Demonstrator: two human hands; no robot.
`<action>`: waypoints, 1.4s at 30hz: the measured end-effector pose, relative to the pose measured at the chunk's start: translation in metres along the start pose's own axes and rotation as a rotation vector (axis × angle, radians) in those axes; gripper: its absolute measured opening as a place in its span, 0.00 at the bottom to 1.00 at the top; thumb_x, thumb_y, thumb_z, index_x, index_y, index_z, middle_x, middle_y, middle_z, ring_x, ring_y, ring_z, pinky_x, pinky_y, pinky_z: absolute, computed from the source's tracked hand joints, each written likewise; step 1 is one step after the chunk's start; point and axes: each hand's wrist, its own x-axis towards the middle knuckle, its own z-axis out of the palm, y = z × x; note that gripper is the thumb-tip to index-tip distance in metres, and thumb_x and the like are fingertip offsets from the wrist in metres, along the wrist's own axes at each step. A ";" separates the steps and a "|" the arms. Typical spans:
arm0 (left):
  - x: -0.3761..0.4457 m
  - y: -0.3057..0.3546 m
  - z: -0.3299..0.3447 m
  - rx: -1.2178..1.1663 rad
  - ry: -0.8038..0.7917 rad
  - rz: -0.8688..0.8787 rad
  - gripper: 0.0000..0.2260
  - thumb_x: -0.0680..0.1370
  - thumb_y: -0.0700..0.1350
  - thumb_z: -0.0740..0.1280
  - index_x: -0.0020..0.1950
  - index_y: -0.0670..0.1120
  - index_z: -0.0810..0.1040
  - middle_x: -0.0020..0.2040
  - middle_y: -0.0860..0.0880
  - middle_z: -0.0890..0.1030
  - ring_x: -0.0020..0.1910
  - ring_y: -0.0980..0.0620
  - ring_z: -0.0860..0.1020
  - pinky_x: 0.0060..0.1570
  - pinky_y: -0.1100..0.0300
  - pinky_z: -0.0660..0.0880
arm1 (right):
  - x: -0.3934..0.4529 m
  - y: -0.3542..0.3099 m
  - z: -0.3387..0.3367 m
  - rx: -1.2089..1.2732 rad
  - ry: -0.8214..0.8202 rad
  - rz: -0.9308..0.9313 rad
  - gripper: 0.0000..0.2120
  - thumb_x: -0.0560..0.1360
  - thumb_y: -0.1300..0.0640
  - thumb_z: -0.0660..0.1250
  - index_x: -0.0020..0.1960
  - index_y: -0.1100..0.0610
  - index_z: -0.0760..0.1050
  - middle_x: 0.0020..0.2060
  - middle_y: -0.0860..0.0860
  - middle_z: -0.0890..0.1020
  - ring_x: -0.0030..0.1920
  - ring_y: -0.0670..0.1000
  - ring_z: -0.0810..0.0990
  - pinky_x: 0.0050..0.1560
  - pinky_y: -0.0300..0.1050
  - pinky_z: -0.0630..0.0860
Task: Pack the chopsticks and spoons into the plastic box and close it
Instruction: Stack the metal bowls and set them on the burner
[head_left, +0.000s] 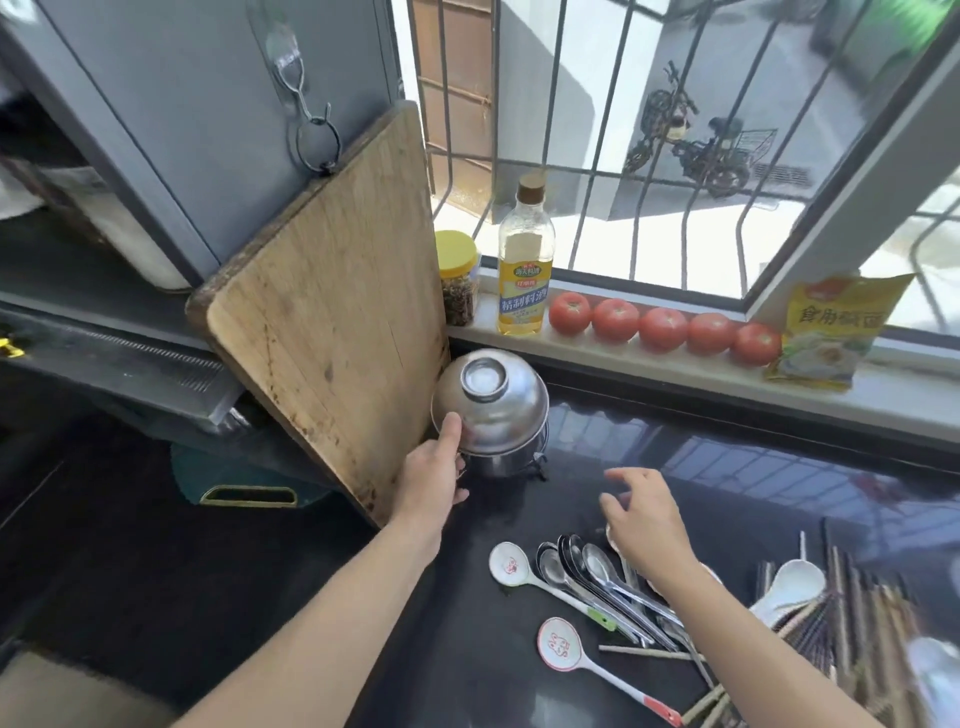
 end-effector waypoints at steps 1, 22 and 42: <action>0.011 0.002 0.008 0.017 0.004 0.012 0.19 0.80 0.66 0.64 0.53 0.52 0.83 0.52 0.52 0.82 0.49 0.53 0.79 0.45 0.55 0.77 | -0.004 0.003 -0.002 -0.001 -0.010 0.012 0.14 0.79 0.58 0.66 0.63 0.52 0.77 0.60 0.48 0.74 0.53 0.48 0.78 0.57 0.44 0.71; -0.002 -0.016 -0.029 0.096 0.048 -0.127 0.10 0.84 0.43 0.65 0.66 0.46 0.75 0.58 0.49 0.78 0.56 0.45 0.81 0.54 0.52 0.80 | 0.030 -0.092 0.064 1.111 -0.418 0.738 0.16 0.79 0.71 0.55 0.66 0.69 0.67 0.60 0.68 0.76 0.53 0.62 0.81 0.56 0.55 0.78; -0.026 0.004 -0.046 0.109 -0.127 -0.116 0.09 0.85 0.42 0.64 0.63 0.46 0.78 0.59 0.48 0.79 0.59 0.44 0.82 0.62 0.49 0.79 | 0.048 -0.093 0.068 0.757 -0.530 0.568 0.10 0.82 0.60 0.58 0.60 0.61 0.73 0.54 0.57 0.85 0.46 0.52 0.84 0.47 0.44 0.81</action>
